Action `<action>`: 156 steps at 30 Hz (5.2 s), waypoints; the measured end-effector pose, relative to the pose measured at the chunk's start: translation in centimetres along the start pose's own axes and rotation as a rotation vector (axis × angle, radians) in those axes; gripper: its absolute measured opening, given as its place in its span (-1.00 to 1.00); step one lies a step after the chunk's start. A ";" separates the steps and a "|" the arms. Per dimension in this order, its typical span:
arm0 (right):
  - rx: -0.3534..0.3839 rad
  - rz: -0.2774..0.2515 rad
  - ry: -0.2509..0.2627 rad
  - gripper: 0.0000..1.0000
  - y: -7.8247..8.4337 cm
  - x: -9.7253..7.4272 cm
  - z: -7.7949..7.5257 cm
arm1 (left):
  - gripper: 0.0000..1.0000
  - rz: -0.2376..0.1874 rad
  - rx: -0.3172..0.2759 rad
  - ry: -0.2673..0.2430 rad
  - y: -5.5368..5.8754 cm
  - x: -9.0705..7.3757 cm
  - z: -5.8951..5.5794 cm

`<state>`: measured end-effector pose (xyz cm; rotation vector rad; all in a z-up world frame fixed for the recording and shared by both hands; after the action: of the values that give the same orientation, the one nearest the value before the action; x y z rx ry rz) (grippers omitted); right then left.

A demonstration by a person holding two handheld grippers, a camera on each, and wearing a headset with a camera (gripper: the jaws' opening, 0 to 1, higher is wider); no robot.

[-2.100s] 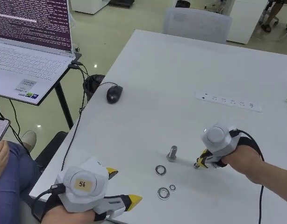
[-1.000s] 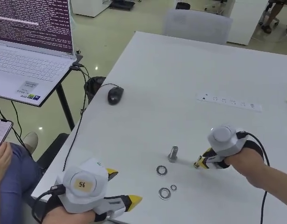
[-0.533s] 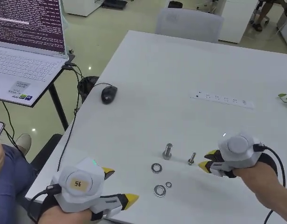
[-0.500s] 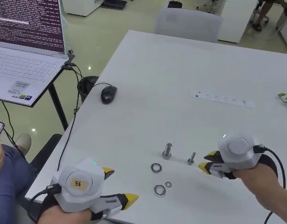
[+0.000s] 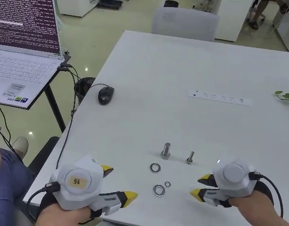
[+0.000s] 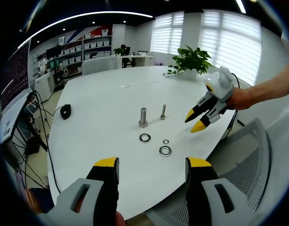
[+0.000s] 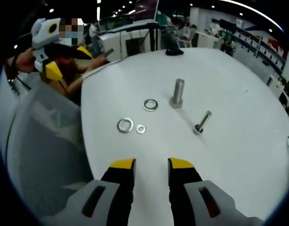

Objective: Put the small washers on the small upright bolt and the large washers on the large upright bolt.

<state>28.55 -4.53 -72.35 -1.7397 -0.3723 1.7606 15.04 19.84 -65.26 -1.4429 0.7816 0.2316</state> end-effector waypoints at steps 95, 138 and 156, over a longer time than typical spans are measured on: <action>-0.301 0.205 -0.143 -0.62 -4.4 7.4 0.5 | 0.11 0.048 0.007 0.007 0.3 -0.8 -1.1; -0.149 0.156 -0.112 -0.74 -4.0 6.4 -0.2 | 0.11 0.024 -0.028 -0.020 0.3 -0.5 -1.1; -0.004 0.069 0.004 -0.74 -2.9 2.7 -2.9 | 0.11 0.014 -0.026 -0.010 -0.1 -0.1 -1.0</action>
<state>32.22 -1.33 -72.97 -1.7775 -0.3176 1.8060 14.67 18.95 -65.05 -1.4599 0.7836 0.2604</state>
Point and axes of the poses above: the centre of the closed fingertips' face, and the gripper's own axes: x roughly forward along the fingers, z roughly to its left, y roughly out of its underside, the point moved 8 cm from there along -x, roughly backward along the fingers, and after that the axes turned 4 degrees about -y, right-handed, at the moved point
